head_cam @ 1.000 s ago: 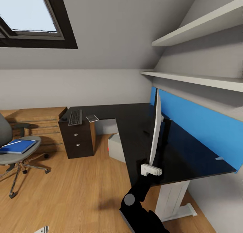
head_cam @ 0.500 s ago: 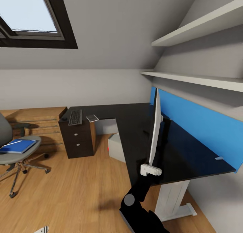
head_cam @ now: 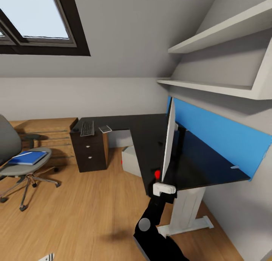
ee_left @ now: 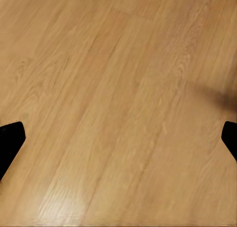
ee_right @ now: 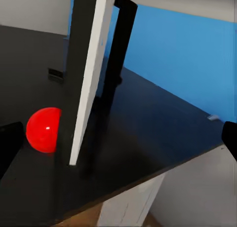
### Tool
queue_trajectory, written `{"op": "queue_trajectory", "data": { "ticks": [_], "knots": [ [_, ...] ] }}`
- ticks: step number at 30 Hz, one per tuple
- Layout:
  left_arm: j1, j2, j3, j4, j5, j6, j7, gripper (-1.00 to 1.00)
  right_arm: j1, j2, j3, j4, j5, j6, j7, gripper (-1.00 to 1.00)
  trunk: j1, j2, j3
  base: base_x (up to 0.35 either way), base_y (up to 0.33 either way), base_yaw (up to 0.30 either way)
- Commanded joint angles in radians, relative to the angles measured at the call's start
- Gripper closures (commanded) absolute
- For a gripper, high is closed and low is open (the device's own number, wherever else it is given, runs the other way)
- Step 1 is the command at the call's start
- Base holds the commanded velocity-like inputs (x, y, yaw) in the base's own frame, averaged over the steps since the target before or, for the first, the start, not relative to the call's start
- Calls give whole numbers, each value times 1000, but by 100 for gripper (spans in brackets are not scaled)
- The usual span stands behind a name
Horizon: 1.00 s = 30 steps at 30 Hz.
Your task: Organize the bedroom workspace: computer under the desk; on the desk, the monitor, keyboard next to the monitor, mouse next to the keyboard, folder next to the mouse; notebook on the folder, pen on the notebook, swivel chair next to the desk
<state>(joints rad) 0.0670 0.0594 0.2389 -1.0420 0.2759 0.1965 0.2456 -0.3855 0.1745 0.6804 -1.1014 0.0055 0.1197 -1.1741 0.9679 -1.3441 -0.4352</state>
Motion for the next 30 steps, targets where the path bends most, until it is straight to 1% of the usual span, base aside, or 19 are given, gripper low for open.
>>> {"op": "queue_trajectory", "data": {
  "ticks": [1,8,11,12,13,15,16,17,18,19,20,22,24,25,26,27,28,29,30],
  "knots": [
    [1,0,-1,-3,9,4,5,-100,-1,0,2,0,1,10,-3,-100,-1,-1,-1,-334,0,0],
    [1,1,-1,3,9,4,7,-100,-1,0,-4,-2,0,-1,6,-100,-1,-1,-1,-310,-77,0],
    [1,2,-1,18,8,4,7,-100,-1,0,-13,-4,0,-64,68,-100,-1,-1,-1,-160,-290,0],
    [1,2,-1,19,8,4,7,-100,-1,0,-15,-4,0,-73,79,-100,-1,-1,-1,-90,-317,0],
    [1,2,-1,20,8,4,7,-100,-1,-2,-21,-10,0,-90,116,-100,-1,-1,-1,-46,-331,0],
    [1,2,-1,21,8,4,7,-100,-1,-22,-25,-20,-3,-98,146,-100,-1,-1,-1,-33,-335,0],
    [1,1,-2,23,8,4,6,-100,-1,-47,-27,-37,-12,-104,186,-100,-1,-1,-1,-19,-339,0],
    [1,1,-2,23,8,4,6,-100,-1,-62,-28,-48,-21,-108,210,-100,-1,-1,-1,-15,-341,0],
    [1,1,-2,24,8,4,6,-100,-1,-93,-30,-70,-51,-115,265,-100,-1,-1,-1,-10,-342,0],
    [1,1,-2,24,8,4,6,-100,-1,-109,-31,-81,-72,-118,295,-100,-1,-1,-1,-8,-343,0],
    [1,1,-3,25,8,4,6,-100,-1,-142,-33,-105,-123,-122,359,-100,-1,-1,-1,-5,-344,0],
    [1,1,-3,28,8,4,6,-100,-1,-215,-44,-145,-253,-125,498,-100,-1,-1,-1,-3,-345,0],
    [1,1,-3,32,8,4,6,-100,-2,-250,-62,-157,-323,-123,566,-100,-1,-1,-1,-1,-345,0],
    [1,1,-3,34,8,4,6,-100,-2,-277,-90,-163,-390,-113,624,-100,-1,-1,-1,-1,-339,0],
    [1,1,-3,36,8,4,6,-100,-4,-293,-128,-166,-454,-87,665,-100,-1,-1,-1,-1,-298,0],
    [1,1,-3,37,8,4,6,-100,-5,-302,-171,-162,-511,-51,692,-100,-1,-1,-1,0,-216,0],
    [1,0,-3,37,7,4,5,-100,-11,-298,-230,-139,-566,-11,716,-100,-1,-1,-1,0,-110,0],
    [1,-1,-4,38,7,4,5,-100,-30,-289,-268,-98,-587,-4,728,-100,-1,-1,-1,0,-57,0],
    [1,-1,-4,38,7,4,5,-100,-40,-287,-276,-82,-589,-9,731,-100,-1,-1,-1,0,-45,0]
  ]
}}
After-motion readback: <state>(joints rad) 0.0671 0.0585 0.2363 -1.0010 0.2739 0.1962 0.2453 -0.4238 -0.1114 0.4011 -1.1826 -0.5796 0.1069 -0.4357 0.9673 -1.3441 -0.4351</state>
